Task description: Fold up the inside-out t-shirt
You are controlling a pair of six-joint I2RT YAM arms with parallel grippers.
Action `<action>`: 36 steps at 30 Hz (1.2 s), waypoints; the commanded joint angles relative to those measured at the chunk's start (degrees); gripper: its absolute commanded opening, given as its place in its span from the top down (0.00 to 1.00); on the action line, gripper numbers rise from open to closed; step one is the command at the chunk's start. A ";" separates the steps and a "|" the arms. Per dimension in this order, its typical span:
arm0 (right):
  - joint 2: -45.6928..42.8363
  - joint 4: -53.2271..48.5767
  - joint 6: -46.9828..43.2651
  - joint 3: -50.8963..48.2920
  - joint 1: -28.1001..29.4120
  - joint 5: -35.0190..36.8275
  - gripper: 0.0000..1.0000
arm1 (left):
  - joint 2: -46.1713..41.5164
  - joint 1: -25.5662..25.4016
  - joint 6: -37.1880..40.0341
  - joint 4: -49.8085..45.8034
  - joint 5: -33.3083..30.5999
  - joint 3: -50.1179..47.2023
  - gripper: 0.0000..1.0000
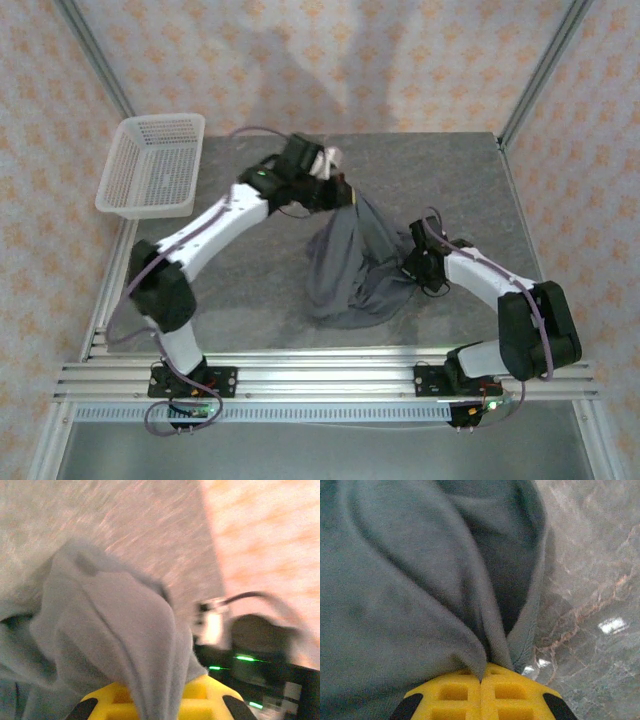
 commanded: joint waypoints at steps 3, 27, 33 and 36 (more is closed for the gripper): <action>-8.03 -2.53 -4.14 4.52 2.16 0.85 0.77 | -1.93 0.38 2.64 -3.44 10.86 2.30 1.00; -7.82 66.11 17.60 -12.53 18.55 -25.70 0.25 | -3.28 0.20 2.67 -5.83 8.83 0.94 1.00; -1.79 70.80 17.62 -7.06 18.57 -31.83 0.39 | -3.12 0.28 2.55 -5.39 8.08 1.33 1.00; -1.60 73.70 20.46 -6.36 18.55 -32.63 0.68 | -3.03 0.72 3.75 -7.58 4.93 1.59 1.00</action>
